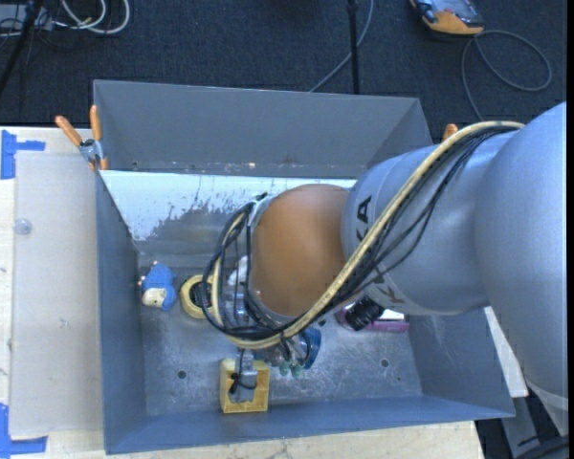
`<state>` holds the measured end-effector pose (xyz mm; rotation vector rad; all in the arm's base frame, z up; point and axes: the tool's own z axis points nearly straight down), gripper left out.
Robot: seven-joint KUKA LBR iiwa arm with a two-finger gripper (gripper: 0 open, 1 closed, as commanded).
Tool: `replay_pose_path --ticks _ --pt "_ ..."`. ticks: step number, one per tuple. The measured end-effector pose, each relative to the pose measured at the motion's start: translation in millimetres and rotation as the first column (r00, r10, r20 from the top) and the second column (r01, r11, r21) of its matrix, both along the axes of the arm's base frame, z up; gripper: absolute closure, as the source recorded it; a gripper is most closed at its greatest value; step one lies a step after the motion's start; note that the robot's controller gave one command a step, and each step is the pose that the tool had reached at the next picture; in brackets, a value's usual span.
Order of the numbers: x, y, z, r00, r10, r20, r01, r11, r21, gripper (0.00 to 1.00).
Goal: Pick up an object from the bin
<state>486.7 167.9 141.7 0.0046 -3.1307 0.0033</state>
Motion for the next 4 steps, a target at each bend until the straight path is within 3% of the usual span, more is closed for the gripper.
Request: replay_pose_path --ticks 1,3,4 --pt "0.1 0 2 1.000 -0.001 0.002 0.001 1.000 0.000 0.00" --pt "2.7 2 30 0.994 0.110 0.006 -0.110 0.994 0.003 0.00" --pt "11.1 -38 28 0.982 0.190 -0.005 -0.190 0.982 -0.001 0.00"
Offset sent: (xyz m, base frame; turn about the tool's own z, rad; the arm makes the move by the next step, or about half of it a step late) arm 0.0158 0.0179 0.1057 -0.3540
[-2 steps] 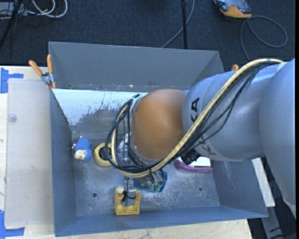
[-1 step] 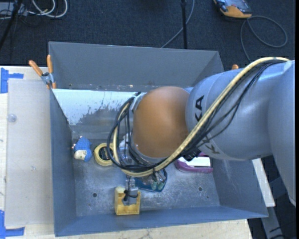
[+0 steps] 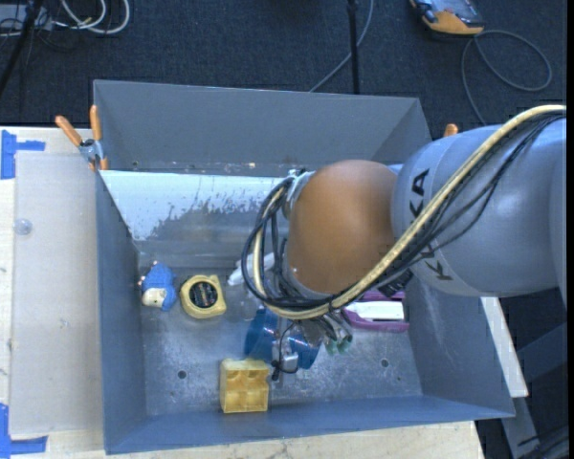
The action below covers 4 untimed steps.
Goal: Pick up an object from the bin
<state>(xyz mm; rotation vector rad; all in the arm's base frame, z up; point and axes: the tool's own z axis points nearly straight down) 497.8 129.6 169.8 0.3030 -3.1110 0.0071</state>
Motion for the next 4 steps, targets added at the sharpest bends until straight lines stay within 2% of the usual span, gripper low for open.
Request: replay_pose_path --ticks 1,2,3,4 --pt "1.7 -3 -21 0.999 0.037 0.018 -0.038 0.999 0.007 0.00" --pt "-2.0 -9 -64 0.982 0.188 -0.001 -0.188 0.982 0.004 0.00" --pt "6.9 -18 -87 0.931 0.364 0.010 -0.365 0.931 0.006 0.00" --pt "-1.5 -3 -100 0.869 0.494 -0.002 -0.494 0.869 0.012 1.00"
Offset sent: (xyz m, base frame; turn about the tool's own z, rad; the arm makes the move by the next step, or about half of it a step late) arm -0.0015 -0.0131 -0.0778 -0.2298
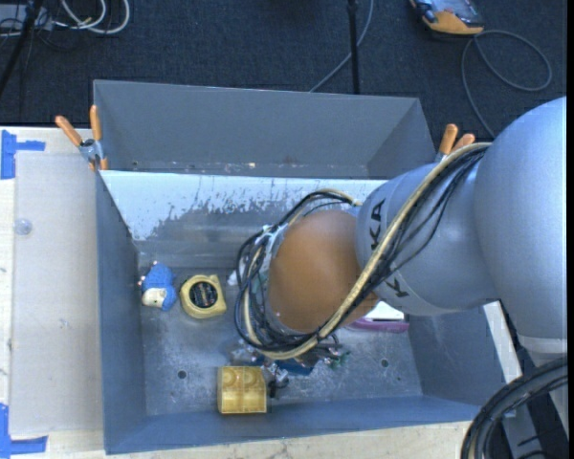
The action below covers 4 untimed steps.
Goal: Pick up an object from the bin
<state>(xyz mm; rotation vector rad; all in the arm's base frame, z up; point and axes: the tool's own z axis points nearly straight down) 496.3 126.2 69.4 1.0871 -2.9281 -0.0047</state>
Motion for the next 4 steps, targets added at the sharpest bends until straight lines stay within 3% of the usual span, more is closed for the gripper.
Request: replay_pose_path --ticks 2,3,4 --pt "-2.0 0 0 1.000 0.030 0.002 -0.030 1.000 0.000 1.00" --pt "-3.6 1 41 1.000 0.030 -0.009 -0.030 1.000 -0.001 1.00" --pt "1.0 -9 66 1.000 -0.018 0.010 0.018 1.000 0.002 1.00"
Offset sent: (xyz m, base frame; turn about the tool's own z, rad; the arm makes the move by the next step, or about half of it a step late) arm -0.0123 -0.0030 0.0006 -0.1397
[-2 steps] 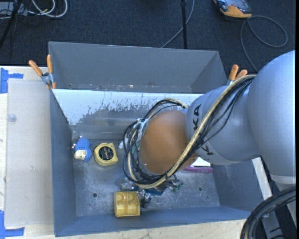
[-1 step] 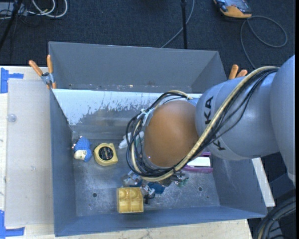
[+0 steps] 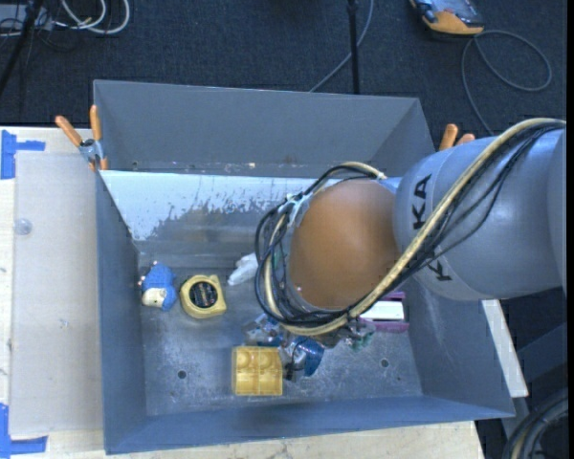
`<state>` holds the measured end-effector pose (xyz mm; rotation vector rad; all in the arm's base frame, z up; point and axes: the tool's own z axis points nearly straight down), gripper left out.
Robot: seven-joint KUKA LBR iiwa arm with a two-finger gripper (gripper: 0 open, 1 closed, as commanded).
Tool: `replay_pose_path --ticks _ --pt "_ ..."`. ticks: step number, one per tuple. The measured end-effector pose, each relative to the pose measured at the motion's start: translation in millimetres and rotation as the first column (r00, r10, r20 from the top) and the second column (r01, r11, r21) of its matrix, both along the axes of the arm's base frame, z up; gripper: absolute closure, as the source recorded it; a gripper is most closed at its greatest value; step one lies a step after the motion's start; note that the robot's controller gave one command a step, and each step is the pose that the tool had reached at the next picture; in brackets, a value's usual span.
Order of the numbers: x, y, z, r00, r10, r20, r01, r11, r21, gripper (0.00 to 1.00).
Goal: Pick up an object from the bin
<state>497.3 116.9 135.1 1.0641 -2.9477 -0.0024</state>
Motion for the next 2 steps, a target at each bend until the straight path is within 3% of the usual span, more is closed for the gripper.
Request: replay_pose_path --ticks 1,2 --pt "-7.1 3 20 1.000 -0.009 -0.027 0.009 1.000 -0.006 1.00" --pt "2.7 5 84 1.000 -0.012 -0.011 0.012 1.000 -0.002 1.00"
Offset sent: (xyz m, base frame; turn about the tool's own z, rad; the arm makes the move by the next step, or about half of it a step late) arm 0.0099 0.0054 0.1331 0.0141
